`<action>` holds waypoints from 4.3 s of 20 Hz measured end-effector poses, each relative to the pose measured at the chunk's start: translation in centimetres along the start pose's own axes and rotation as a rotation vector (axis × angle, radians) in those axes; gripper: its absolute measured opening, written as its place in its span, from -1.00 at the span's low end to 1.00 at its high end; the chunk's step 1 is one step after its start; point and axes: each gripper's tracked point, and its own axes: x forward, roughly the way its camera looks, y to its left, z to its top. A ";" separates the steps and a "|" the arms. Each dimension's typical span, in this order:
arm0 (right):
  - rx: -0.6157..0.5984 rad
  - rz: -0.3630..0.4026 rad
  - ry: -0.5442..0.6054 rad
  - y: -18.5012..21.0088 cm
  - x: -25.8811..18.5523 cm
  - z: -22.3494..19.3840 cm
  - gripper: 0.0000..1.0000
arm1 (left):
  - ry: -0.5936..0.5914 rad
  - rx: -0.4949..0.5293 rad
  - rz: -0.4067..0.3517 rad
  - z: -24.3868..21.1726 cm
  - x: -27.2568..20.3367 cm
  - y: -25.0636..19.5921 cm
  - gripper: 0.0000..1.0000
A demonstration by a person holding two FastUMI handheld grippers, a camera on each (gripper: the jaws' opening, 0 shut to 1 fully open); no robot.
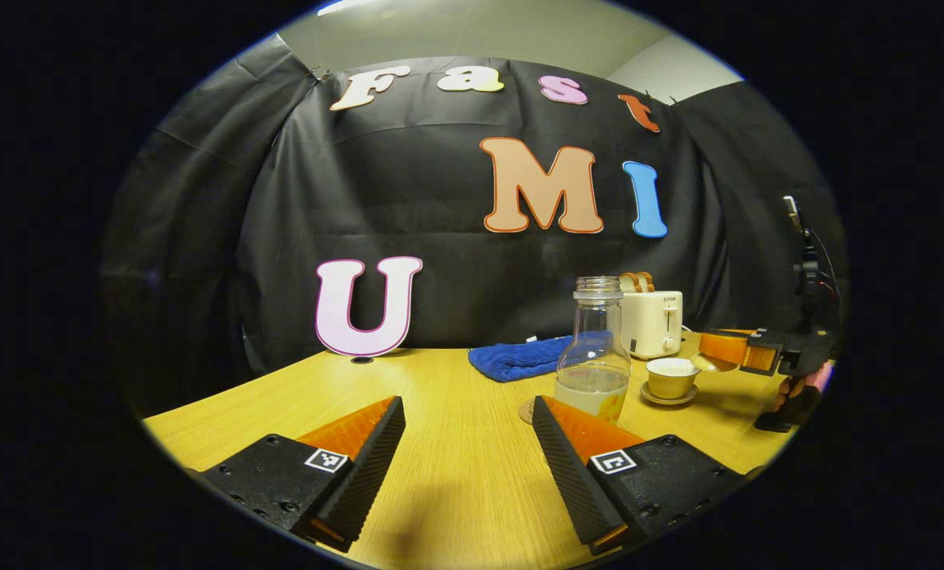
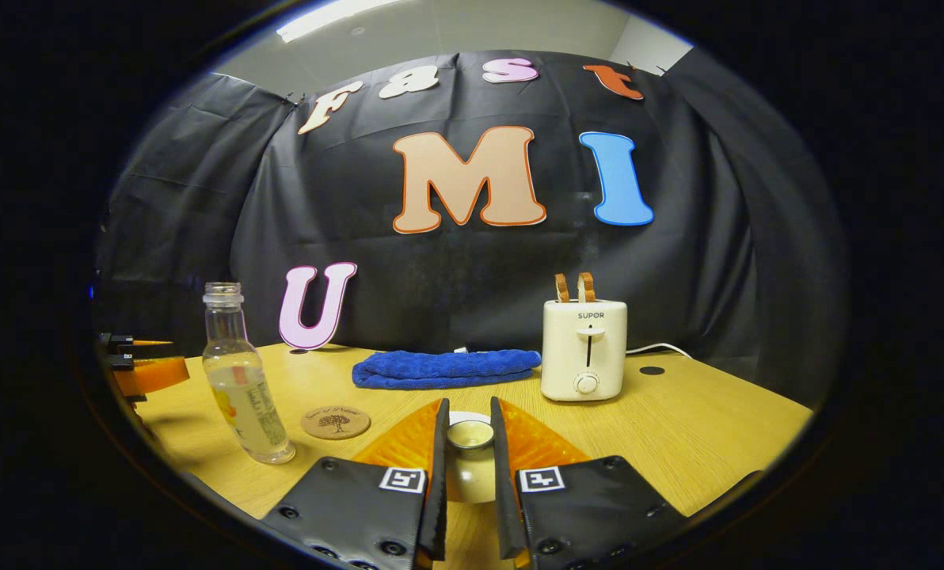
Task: Open the teacup lid with one hand, grasp the water bottle and pour water into the teacup with the other hand; after pouring, place the water bottle on the coaster and then close the teacup lid.
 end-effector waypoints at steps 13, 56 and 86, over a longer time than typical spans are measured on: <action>-0.001 -0.058 -0.009 -2.5 -3.3 0.3 -0.43 | -0.001 -0.001 -0.227 -0.1 0.4 -4.6 0.89; -0.003 -0.131 -0.008 -5.7 -6.1 0.3 -0.42 | 0.321 0.265 -0.193 -3.8 8.3 -9.0 0.39; -0.006 -0.216 -0.013 -11.3 -6.8 0.4 -0.44 | 0.427 1.548 -0.190 -3.6 15.1 -12.1 0.38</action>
